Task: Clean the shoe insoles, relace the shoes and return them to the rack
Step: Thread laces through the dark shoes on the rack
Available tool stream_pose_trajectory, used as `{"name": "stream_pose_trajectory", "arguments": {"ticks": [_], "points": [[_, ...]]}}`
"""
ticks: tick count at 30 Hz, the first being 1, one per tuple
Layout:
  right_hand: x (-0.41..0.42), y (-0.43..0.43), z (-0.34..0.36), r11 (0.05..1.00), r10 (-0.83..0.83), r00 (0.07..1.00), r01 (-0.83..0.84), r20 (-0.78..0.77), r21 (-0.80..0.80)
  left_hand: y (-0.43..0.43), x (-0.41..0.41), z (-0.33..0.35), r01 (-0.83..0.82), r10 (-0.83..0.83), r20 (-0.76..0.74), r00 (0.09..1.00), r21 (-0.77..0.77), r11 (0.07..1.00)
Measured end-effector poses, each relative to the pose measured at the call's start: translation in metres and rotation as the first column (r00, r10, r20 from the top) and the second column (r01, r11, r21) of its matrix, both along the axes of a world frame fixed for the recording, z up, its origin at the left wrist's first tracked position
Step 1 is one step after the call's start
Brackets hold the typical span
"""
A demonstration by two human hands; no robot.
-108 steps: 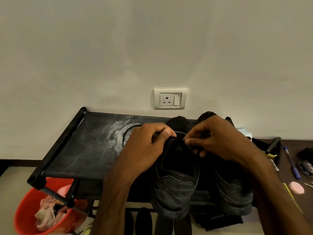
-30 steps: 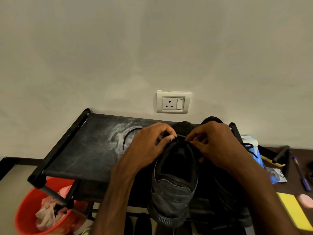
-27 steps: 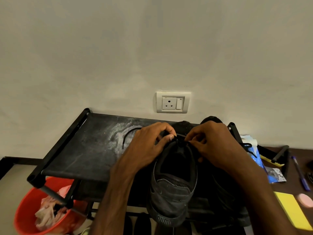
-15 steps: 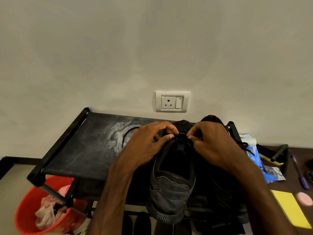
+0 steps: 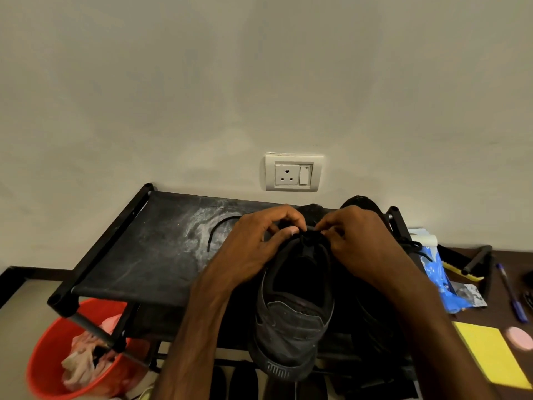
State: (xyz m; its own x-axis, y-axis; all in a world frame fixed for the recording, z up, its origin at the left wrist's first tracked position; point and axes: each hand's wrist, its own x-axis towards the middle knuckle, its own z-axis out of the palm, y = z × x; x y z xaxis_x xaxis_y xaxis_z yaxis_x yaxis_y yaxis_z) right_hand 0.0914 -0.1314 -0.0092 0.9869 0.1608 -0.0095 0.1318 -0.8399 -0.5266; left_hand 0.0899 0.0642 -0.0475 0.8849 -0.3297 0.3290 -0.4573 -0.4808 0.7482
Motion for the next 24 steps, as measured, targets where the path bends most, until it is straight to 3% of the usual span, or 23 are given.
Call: {"name": "stream_pose_trajectory", "arguments": {"ticks": [7, 13, 18, 24], "points": [[0.002, -0.001, -0.002, 0.994, -0.071, 0.996, 0.065, 0.06, 0.091, 0.002, 0.002, -0.001, -0.038, 0.036, -0.074, 0.997, -0.022, 0.999], [0.0, 0.003, 0.003, 0.997, -0.081, 0.996, 0.081, 0.046, 0.021, 0.001, 0.009, -0.008, -0.049, 0.052, -0.03, 0.998, 0.081, 0.995], [-0.002, 0.002, 0.005, 0.999, -0.036, 0.998, 0.035, 0.049, 0.02, 0.0, 0.008, -0.007, -0.089, 0.092, -0.041, 0.995, 0.06, 0.994], [-0.006, -0.012, 0.019, 0.998, 0.055, 0.996, -0.052, -0.067, 0.048, 0.019, -0.001, 0.01, -0.008, 0.001, -0.21, 0.978, -0.035, 0.999]]}}
